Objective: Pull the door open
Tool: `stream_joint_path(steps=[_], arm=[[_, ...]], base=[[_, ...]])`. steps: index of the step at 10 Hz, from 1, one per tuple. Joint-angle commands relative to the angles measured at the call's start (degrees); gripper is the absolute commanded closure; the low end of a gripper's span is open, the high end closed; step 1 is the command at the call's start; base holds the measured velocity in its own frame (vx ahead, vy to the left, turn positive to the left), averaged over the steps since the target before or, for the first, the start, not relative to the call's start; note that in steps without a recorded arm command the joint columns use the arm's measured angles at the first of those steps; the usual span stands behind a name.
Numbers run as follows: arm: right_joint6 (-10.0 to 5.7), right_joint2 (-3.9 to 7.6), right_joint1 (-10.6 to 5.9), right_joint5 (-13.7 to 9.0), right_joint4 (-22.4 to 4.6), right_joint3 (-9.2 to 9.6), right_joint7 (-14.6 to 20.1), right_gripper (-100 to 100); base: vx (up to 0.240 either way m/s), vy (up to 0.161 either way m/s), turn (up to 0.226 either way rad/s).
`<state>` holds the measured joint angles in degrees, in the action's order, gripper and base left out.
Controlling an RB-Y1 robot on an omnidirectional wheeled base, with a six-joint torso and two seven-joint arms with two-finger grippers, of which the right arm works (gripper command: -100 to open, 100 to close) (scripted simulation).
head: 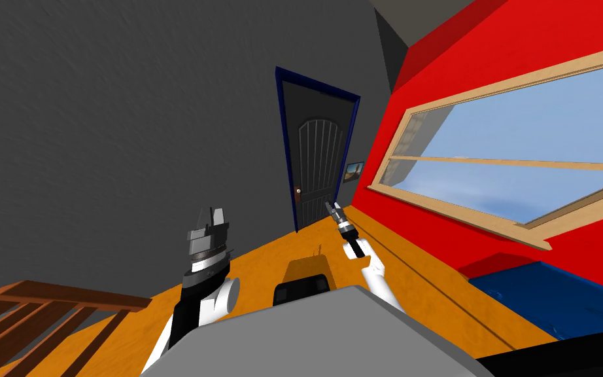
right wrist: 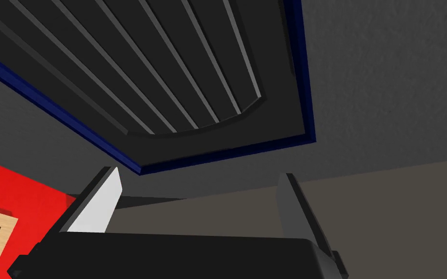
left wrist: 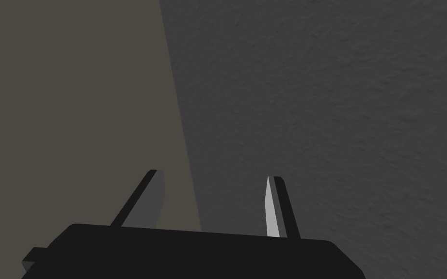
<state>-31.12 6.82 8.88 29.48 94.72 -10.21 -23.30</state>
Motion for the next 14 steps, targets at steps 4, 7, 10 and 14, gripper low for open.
stream_joint_path(steps=[4,7,10,14], arm=[[-0.8,0.65,-2.69,2.85,-5.69,-1.71,-1.95,-100],[-1.29,1.41,-5.47,6.25,-11.06,-3.49,-3.98,-100],[-1.61,1.88,-7.24,8.42,-15.04,-4.62,-5.28,-100],[-2.06,2.54,-9.77,11.52,-20.23,-6.24,-7.13,-100]], base=[[0.068,0.038,0.06],[0.093,0.038,0.087],[0.106,0.057,0.068],[0.085,0.035,0.066]])
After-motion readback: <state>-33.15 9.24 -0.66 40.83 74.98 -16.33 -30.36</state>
